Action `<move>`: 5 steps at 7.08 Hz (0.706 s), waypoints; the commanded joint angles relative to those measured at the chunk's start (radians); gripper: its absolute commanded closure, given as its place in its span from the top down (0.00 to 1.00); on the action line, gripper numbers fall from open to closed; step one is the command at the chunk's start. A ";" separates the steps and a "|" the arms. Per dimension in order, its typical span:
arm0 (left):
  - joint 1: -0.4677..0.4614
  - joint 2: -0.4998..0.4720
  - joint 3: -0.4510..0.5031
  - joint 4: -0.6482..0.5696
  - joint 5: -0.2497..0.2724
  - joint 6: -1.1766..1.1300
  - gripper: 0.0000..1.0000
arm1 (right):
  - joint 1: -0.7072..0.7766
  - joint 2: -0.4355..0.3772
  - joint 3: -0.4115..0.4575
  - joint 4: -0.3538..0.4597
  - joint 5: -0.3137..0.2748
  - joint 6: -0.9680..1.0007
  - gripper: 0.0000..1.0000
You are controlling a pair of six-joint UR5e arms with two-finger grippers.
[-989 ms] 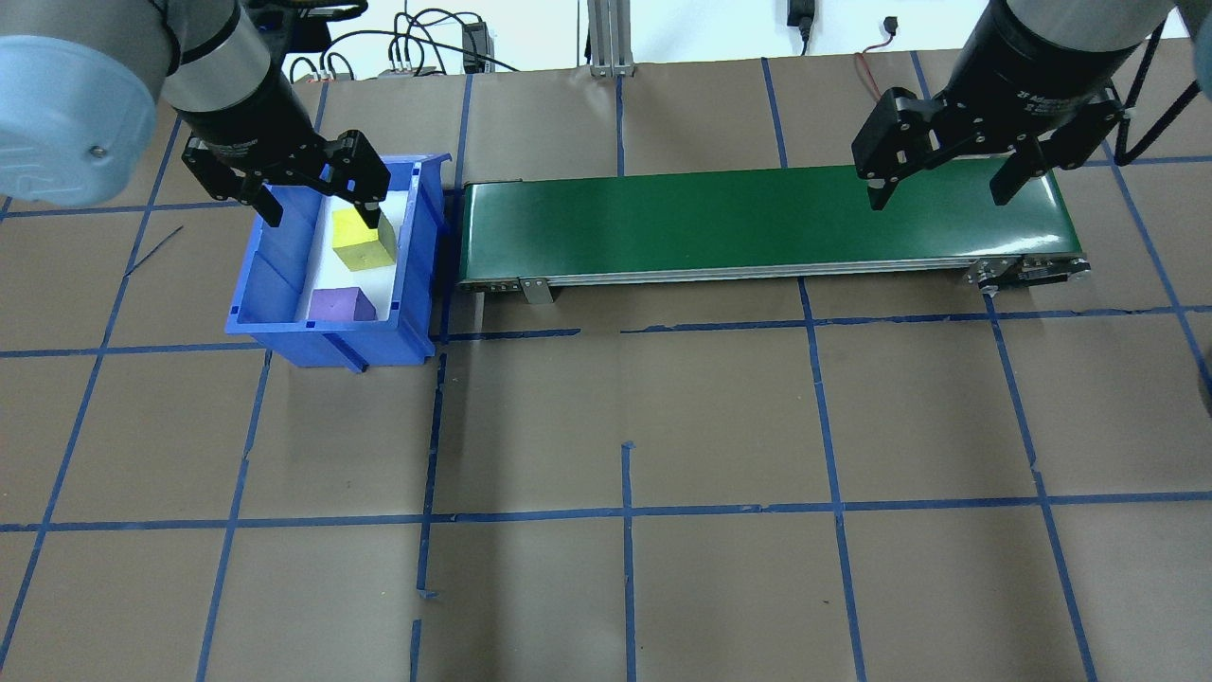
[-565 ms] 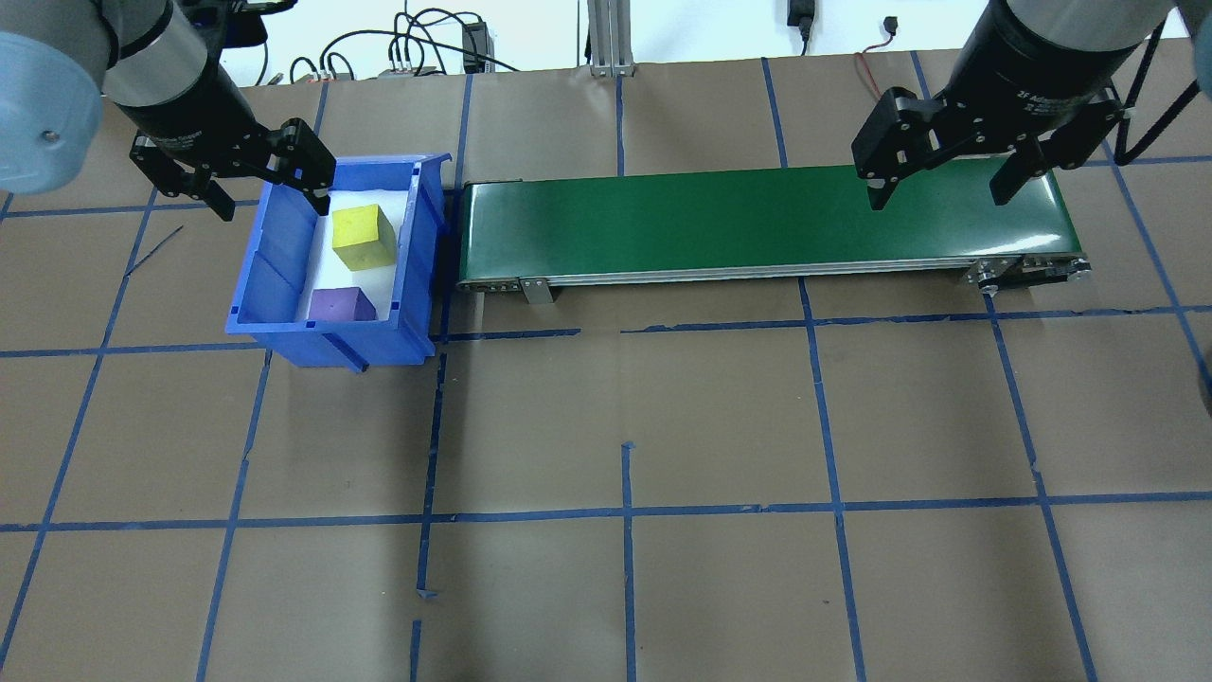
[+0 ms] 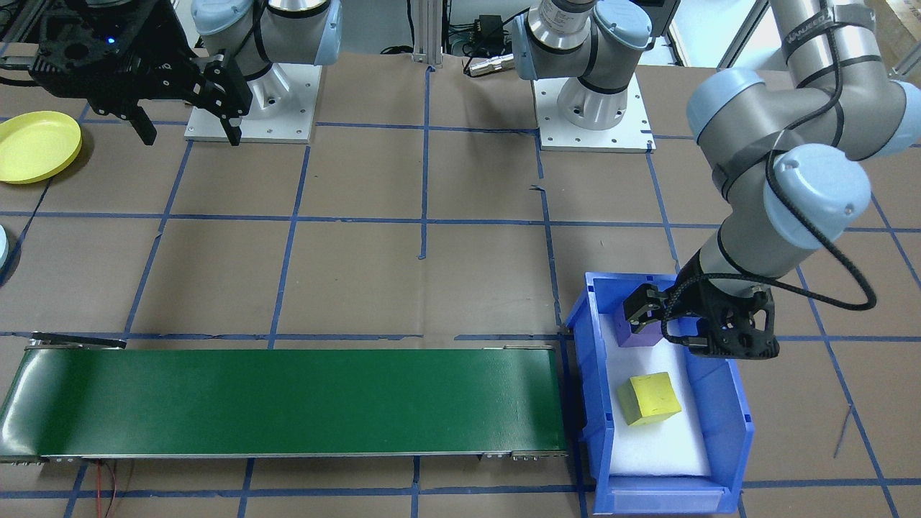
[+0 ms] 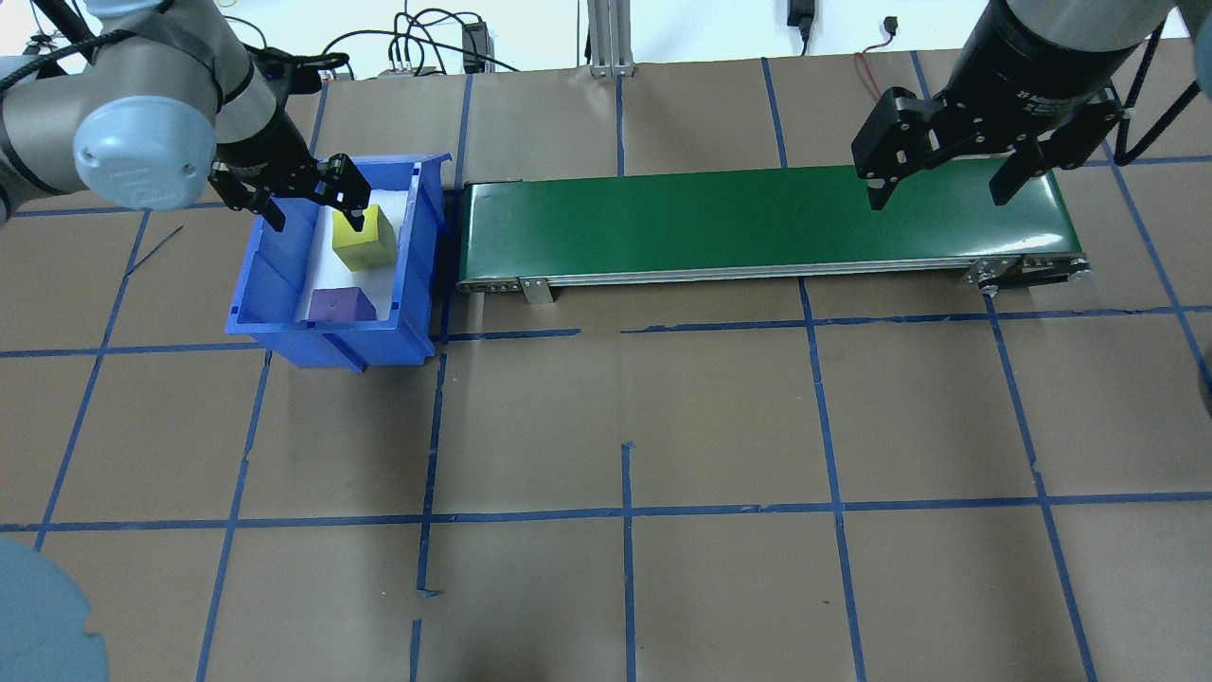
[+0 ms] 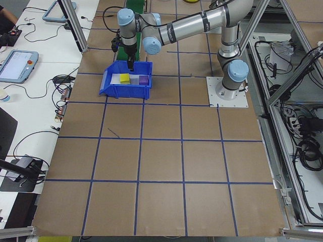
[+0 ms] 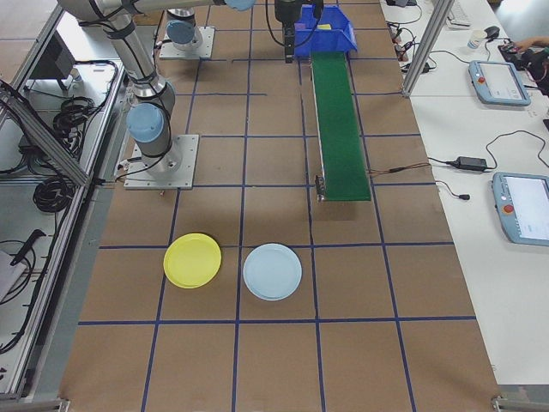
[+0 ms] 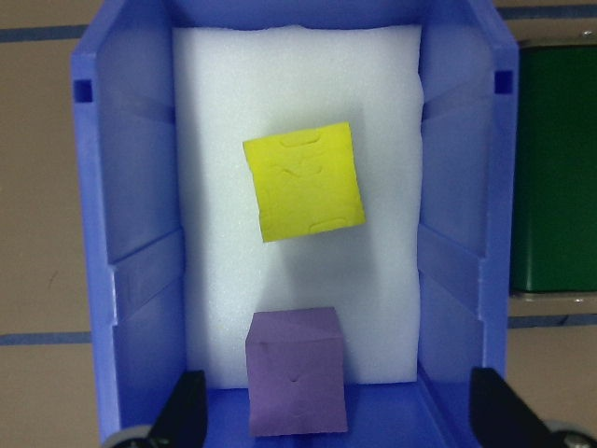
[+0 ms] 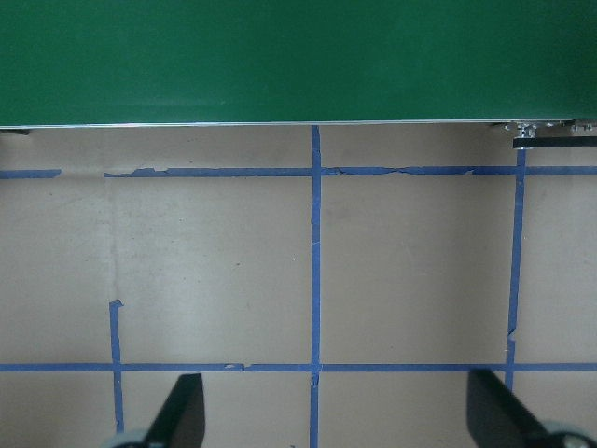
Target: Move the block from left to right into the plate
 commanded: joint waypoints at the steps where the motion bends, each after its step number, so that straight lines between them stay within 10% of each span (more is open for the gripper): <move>1: -0.002 -0.012 -0.064 0.047 0.003 0.051 1.00 | 0.000 0.000 0.000 0.000 0.000 0.000 1.00; 5: 0.001 -0.011 -0.090 0.039 0.047 0.074 1.00 | 0.000 0.000 0.000 0.000 0.000 0.000 1.00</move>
